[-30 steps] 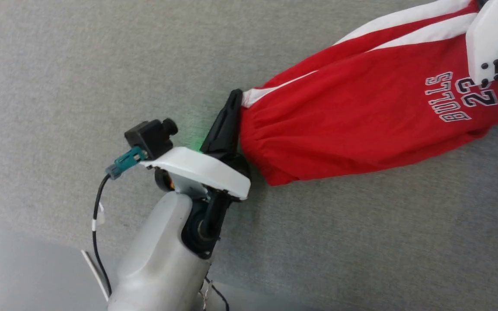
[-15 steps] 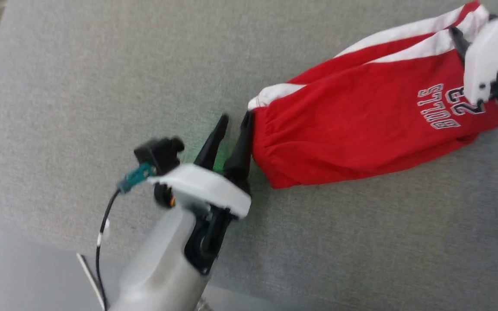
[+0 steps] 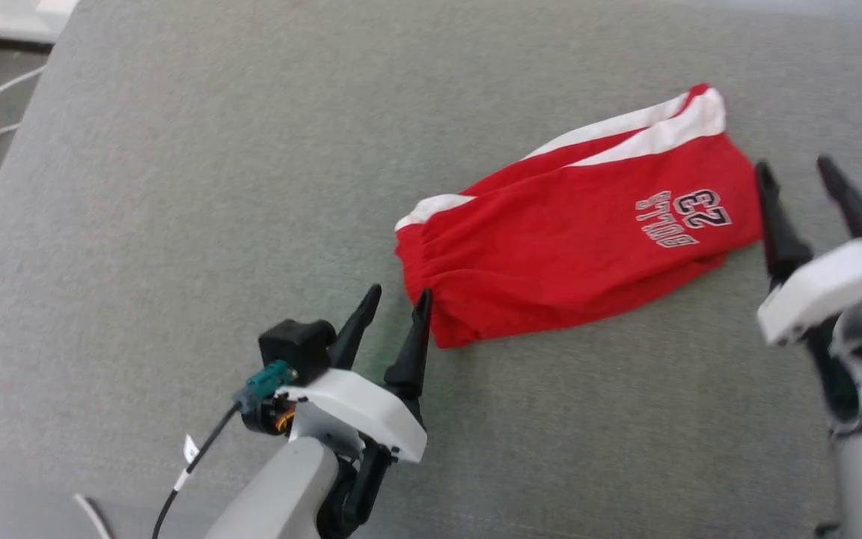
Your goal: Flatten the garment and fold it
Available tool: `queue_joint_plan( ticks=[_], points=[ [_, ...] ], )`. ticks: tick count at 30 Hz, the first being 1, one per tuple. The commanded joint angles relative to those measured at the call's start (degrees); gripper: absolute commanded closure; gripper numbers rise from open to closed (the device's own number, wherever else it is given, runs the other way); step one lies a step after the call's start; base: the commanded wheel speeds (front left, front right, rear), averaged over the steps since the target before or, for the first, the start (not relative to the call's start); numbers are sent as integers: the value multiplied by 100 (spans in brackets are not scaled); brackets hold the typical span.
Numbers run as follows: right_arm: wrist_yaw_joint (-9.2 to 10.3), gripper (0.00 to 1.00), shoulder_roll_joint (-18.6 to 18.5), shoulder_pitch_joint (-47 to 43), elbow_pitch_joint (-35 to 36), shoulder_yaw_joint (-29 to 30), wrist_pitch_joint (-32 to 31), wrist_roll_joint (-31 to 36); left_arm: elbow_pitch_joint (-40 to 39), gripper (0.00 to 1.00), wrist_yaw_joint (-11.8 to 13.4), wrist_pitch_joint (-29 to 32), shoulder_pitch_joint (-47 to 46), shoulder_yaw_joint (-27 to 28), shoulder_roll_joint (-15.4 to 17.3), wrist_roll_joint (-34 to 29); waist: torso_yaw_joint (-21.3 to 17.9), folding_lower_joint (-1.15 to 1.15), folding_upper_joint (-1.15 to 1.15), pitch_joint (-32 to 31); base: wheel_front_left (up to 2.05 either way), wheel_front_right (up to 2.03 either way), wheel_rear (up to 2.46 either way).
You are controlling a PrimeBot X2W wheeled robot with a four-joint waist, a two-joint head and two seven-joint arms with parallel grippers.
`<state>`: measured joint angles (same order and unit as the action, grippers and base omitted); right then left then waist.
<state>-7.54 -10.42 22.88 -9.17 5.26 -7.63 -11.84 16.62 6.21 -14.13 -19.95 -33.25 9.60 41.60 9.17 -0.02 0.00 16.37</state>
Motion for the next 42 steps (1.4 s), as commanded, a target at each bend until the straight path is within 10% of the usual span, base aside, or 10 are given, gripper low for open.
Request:
queue_joint_plan(
  ticks=[1, 11, 25, 26, 28, 42],
  points=[
    [5, 0, 217, -334, 208, 63, 159, 88, 117, 0, 84, 11, 46, -108, 63, -165, -334, 2, 0, -231, 0, 0, 0],
    [5, 0, 728, -1274, 647, 195, 375, -73, 752, 0, 520, 376, -15, -180, 155, -319, -752, 2, 0, -233, 0, 0, 0],
    [5, 0, 753, -1066, 535, 70, 496, -212, 1268, 0, 493, 851, -291, -163, 44, -61, -945, 2, 0, 23, 0, 0, 0],
    [5, 0, 753, -1022, 511, 72, 490, -209, 1274, 5, 455, 866, -307, -178, 33, -48, -931, 2, 0, 48, 0, 0, 0],
    [5, 0, 753, -914, 433, 124, 469, -164, 1273, 100, 400, 822, -337, -200, 19, -53, -888, 2, 0, 85, 0, 0, 0],
    [5, 0, 739, 1032, -1528, 521, 262, 753, 1204, 100, 129, 678, -608, -436, -230, -100, -263, 2, 0, 377, 0, 0, 0]
  ],
)
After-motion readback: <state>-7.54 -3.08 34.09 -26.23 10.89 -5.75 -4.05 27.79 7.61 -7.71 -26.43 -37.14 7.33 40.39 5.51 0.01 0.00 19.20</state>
